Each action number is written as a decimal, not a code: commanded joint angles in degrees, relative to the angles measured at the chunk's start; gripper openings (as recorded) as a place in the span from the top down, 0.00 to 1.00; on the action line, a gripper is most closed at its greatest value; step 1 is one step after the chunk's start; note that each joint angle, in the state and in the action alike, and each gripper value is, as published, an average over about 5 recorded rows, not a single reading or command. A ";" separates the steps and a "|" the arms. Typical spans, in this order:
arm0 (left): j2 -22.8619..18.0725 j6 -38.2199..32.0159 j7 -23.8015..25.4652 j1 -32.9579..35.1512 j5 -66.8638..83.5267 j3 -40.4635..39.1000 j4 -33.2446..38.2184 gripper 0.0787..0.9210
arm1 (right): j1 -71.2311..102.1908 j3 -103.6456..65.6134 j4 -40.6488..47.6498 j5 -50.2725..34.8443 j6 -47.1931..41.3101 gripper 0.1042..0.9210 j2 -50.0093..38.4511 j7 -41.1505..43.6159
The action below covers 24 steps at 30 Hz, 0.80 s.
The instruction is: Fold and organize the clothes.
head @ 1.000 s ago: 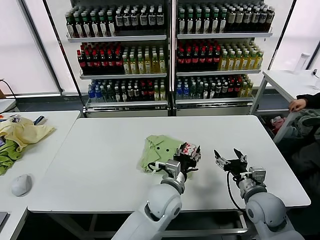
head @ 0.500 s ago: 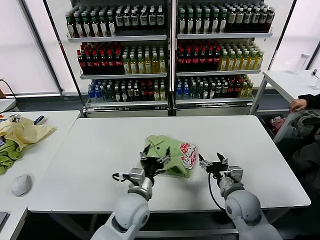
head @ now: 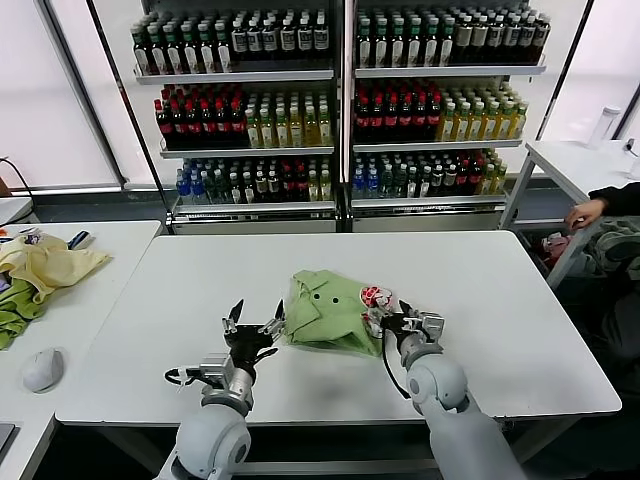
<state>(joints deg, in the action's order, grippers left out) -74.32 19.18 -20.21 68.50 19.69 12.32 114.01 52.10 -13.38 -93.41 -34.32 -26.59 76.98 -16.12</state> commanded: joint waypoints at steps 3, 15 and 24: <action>1.41 -0.56 0.05 3.17 0.16 3.02 1.20 0.12 | -5.39 1.85 7.76 -5.83 0.09 0.42 2.69 -1.73; 2.39 -0.77 0.28 4.14 0.90 3.63 1.46 0.12 | -10.07 2.51 14.20 0.26 -0.32 0.84 0.72 2.04; 2.69 -0.78 0.48 4.38 1.02 3.42 2.03 0.12 | -21.54 7.80 21.32 13.47 0.31 0.97 -5.06 14.06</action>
<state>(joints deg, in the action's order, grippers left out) -71.89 18.45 -19.80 72.42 20.70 15.53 115.74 40.52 -9.47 -79.06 -31.85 -26.77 76.01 -11.94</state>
